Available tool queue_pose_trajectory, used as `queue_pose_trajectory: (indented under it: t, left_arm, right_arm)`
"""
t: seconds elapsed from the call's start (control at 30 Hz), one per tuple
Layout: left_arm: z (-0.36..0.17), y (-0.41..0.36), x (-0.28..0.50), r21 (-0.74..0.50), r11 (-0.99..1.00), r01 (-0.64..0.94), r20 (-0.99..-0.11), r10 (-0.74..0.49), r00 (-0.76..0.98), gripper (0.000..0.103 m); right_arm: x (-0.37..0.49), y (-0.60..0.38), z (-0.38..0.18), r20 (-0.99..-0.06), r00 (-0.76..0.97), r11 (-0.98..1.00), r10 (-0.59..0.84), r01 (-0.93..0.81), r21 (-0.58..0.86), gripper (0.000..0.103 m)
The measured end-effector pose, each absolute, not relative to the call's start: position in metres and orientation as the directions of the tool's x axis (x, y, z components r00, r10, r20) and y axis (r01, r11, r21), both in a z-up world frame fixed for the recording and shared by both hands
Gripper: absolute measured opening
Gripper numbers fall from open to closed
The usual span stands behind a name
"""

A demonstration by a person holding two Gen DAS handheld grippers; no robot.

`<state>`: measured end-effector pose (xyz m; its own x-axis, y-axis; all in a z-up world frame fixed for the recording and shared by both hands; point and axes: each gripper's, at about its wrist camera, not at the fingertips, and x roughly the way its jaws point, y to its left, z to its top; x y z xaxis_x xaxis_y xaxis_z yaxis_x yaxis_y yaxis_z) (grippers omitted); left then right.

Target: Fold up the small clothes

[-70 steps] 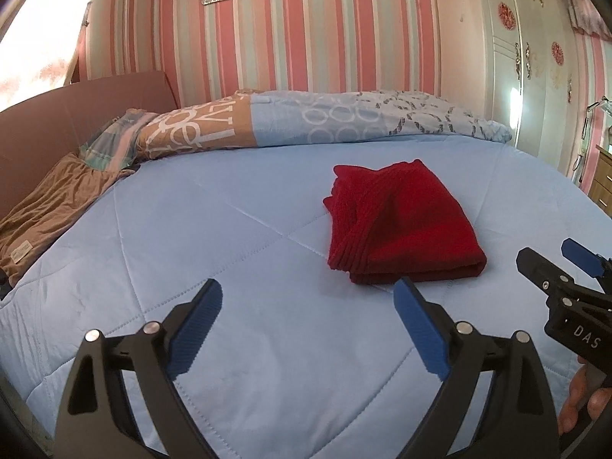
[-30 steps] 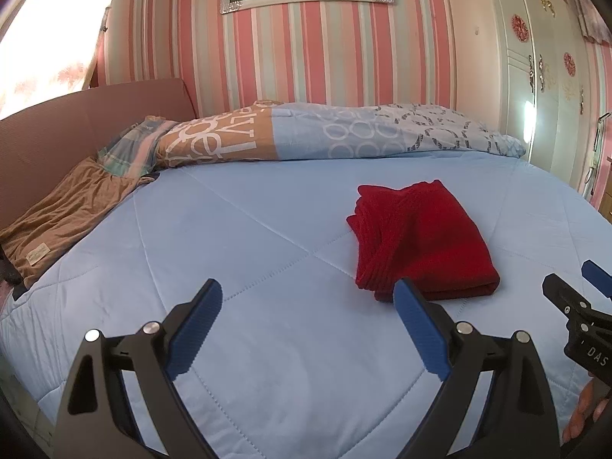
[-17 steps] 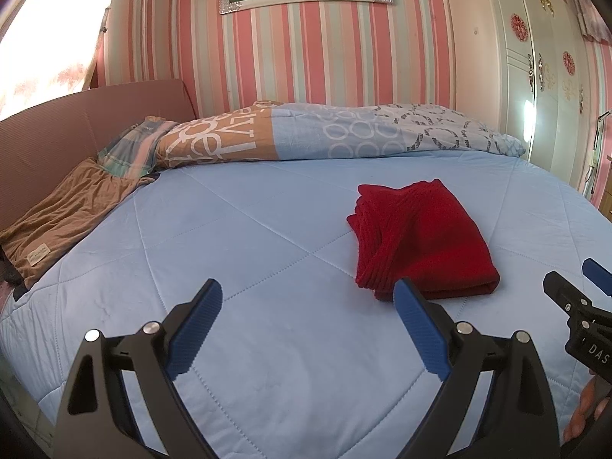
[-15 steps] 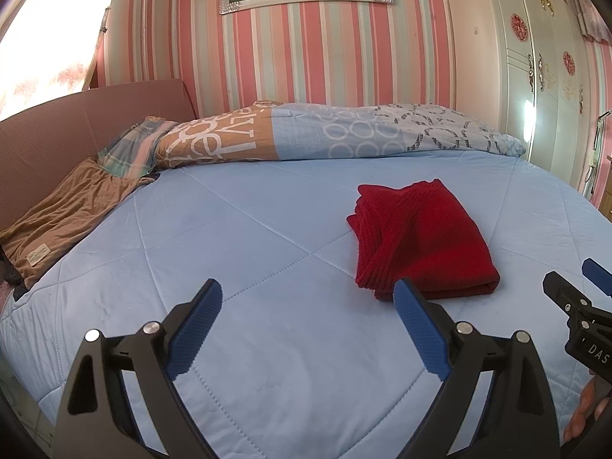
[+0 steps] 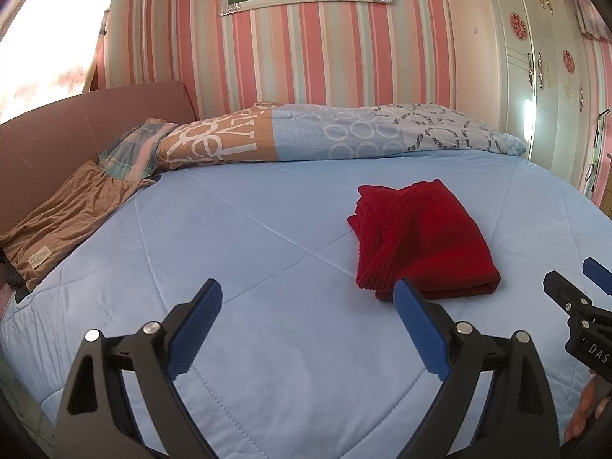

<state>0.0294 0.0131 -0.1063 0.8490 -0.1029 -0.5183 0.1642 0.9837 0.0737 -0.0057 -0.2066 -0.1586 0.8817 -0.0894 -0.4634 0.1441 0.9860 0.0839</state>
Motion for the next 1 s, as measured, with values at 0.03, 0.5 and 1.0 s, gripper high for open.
queue_pose_trajectory:
  t: [0.03, 0.5, 1.0]
  left_arm:
    - [-0.1063, 0.0123, 0.0291, 0.074, 0.984, 0.163, -0.518, -0.102, 0.849, 0.092]
    - [-0.1078, 0.0093, 0.0279, 0.08, 0.984, 0.159, -0.513, -0.096, 0.853, 0.092]
    - [-0.1055, 0.0111, 0.0263, 0.079, 0.984, 0.162, -0.517, -0.098, 0.85, 0.092]
  right_arm:
    - [-0.0059, -0.2065, -0.1586, -0.463, 0.882, 0.986, -0.089, 0.144, 0.085, 0.093]
    - [-0.0064, -0.2041, -0.1587, -0.464, 0.881, 0.986, -0.09, 0.145, 0.085, 0.093]
    - [-0.0066, -0.203, -0.1571, -0.463, 0.882, 0.986, -0.09, 0.144, 0.082, 0.093]
